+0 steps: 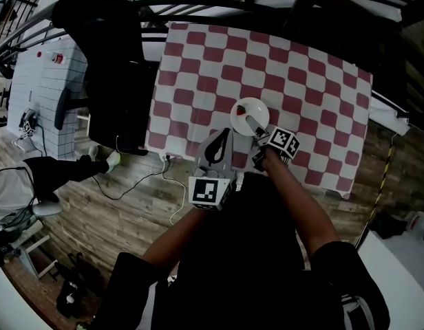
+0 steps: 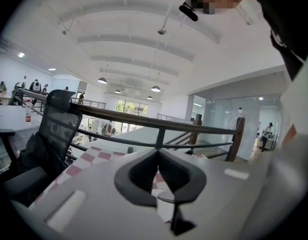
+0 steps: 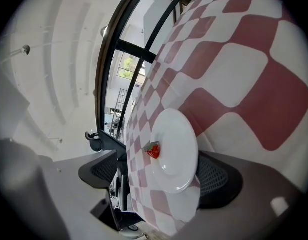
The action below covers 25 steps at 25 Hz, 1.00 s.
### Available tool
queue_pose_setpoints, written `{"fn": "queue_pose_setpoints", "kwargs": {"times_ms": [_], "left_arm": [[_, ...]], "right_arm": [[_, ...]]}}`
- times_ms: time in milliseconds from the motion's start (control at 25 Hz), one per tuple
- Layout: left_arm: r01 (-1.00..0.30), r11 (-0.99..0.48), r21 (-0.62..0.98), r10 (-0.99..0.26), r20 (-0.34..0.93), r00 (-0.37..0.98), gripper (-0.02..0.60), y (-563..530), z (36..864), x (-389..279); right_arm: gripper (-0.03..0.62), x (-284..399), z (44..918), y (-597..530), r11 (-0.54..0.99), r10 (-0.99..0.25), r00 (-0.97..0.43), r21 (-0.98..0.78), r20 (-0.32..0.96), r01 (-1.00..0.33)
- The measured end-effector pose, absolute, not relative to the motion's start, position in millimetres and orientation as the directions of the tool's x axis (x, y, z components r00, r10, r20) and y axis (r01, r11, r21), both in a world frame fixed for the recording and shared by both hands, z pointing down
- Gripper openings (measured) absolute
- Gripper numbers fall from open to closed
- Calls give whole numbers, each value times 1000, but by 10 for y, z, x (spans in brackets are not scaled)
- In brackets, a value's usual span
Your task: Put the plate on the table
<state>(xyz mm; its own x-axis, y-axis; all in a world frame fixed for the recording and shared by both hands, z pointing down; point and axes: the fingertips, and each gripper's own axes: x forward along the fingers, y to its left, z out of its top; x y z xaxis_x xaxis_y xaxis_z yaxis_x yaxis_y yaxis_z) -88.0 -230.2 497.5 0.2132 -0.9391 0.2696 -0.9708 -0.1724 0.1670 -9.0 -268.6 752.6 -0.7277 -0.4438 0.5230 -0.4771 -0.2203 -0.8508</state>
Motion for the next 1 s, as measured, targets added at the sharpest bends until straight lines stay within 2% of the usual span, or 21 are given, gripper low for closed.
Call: {"fn": "queue_pose_setpoints", "kwargs": {"times_ms": [440,880,1000], "left_arm": [[-965,-156,209,-947,246,207,9,-2178,4923,-1027],[-947,-242,213,-933,218,287,9,-2023,4841,-819],[-934,-280,223,-923,205,326,9,-1986,4824,-704]], "right_arm": [[476,170,7312,-2458,-203,-481,-692,-836,539,-510],[468,370,6580,-2279,-142,-590,-687,-893,423,-428],[441,437,6373,-2244,-111,-630,-672,-902,389,-418]]}}
